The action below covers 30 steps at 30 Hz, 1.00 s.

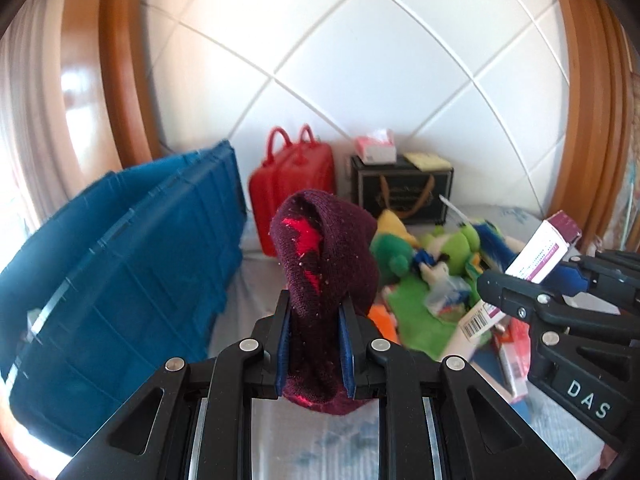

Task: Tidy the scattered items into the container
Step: 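Lift and carry the sock and medicine box over the blue crate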

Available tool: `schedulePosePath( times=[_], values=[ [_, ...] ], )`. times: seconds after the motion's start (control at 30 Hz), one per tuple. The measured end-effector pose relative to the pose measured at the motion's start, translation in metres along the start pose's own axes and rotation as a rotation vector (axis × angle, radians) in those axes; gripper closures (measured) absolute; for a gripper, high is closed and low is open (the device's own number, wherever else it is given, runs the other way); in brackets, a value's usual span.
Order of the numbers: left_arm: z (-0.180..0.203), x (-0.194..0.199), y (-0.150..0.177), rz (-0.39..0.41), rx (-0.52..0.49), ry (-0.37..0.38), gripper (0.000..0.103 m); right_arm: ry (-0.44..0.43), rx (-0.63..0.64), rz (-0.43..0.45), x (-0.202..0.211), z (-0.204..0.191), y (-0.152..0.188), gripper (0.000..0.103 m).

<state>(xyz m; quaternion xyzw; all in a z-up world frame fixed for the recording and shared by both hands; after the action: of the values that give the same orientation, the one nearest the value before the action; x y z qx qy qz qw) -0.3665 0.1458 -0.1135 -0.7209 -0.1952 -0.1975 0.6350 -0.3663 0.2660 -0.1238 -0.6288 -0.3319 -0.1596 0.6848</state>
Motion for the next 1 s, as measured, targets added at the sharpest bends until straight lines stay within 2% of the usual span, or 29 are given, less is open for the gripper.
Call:
schedulePosePath(
  times=[0.1,0.23,0.37,0.53,0.67,0.73,0.83,0.87,1.0],
  values=[
    [-0.041,0.014,-0.026,0.076,-0.001,-0.005,0.083,0.018,0.020,0.055,0.007,-0.034,-0.027,0.075],
    [-0.117,0.038,-0.059,0.162,-0.011,-0.038,0.083,0.017,0.022,0.142,0.011,-0.093,-0.068,0.075],
    [-0.204,0.049,-0.072,0.184,-0.005,-0.106,0.083,-0.035,0.038,0.185,0.012,-0.172,-0.103,0.075],
    [-0.307,0.039,-0.050,0.103,0.015,-0.192,0.083,-0.128,0.059,0.200,0.002,-0.270,-0.126,0.075],
    [-0.371,0.021,-0.015,-0.022,0.054,-0.227,0.083,-0.191,0.123,0.127,-0.030,-0.343,-0.117,0.075],
    [-0.391,0.011,0.002,-0.073,0.067,-0.230,0.083,-0.211,0.158,0.065,-0.050,-0.375,-0.106,0.075],
    [-0.413,0.000,0.026,-0.125,0.091,-0.226,0.082,-0.233,0.183,-0.016,-0.073,-0.401,-0.093,0.075],
    [-0.419,-0.001,0.033,-0.136,0.097,-0.222,0.082,-0.246,0.181,-0.020,-0.076,-0.406,-0.090,0.075],
    [-0.424,-0.008,0.041,-0.138,0.109,-0.192,0.081,-0.199,0.201,-0.078,-0.085,-0.419,-0.082,0.075]
  ],
)
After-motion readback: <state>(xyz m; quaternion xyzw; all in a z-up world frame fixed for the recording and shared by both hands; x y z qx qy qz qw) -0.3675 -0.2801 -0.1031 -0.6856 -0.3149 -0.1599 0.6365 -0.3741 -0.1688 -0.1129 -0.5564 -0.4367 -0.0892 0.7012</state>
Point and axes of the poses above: each gripper's, at about its wrist camera, not at the fingertips, and x roughly against the way its jaws point, z to its right, y to its underside, the point moved 9 cm from there along -x, roughly the way its jaws point, and after that the axes turned 2 degrees about -x, right-handed, at the moved point
